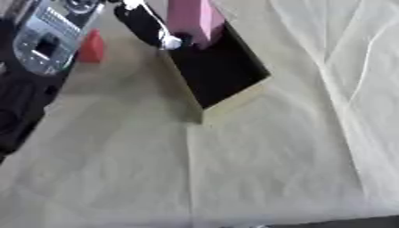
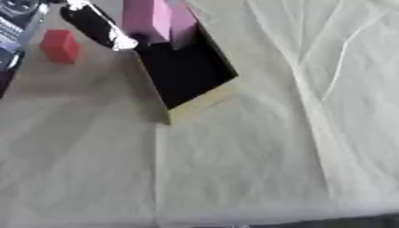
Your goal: Pick up objects on the table and place them in the box.
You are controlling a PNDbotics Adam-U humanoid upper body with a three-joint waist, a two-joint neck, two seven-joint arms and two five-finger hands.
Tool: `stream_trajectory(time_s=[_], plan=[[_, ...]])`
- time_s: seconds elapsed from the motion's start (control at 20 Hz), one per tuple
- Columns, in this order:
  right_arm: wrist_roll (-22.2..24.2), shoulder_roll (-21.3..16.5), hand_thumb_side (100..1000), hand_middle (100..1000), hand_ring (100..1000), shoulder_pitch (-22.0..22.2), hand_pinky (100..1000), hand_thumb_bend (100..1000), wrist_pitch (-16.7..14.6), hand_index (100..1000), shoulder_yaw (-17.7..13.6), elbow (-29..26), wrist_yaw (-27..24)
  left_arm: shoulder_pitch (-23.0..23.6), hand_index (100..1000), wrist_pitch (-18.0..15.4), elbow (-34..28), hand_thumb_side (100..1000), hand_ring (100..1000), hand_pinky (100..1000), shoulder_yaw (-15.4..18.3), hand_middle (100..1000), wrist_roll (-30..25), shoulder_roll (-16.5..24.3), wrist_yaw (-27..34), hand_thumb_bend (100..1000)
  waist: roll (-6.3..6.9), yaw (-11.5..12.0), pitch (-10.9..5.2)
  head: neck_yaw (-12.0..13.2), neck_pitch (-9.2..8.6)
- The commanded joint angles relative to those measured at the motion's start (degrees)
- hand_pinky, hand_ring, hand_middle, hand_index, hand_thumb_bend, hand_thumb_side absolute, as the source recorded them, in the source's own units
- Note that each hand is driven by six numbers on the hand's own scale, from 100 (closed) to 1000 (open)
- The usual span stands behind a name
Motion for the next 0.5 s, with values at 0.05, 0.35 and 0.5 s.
stream_trajectory(time_s=[0.05,0.35,0.5], plan=[[0.17,-0.85,789,787,755,-1.18,856,100,0.01,853,-0.22,-0.93,-0.6,-1.76,626,-1.52,2.31,142,610,685,0.98,524,1.94,-0.67,-1.0,239,0.7,-0.26,-0.12,0.28,0.24],[0.39,-0.78,788,787,756,-1.98,857,100,-0.34,853,-0.03,-0.93,-0.93,-0.87,656,-3.37,8.49,169,636,704,0.55,547,1.14,-1.93,-6.67,319,1.0,-0.2,0.23,0.22,0.24],[0.45,-0.7,788,786,755,-2.29,857,100,-0.74,853,0.04,-0.93,-0.99,-0.38,668,-5.15,10.99,224,646,709,0.72,557,0.62,-2.49,-8.25,321,0.96,-0.09,0.38,0.19,0.24]])
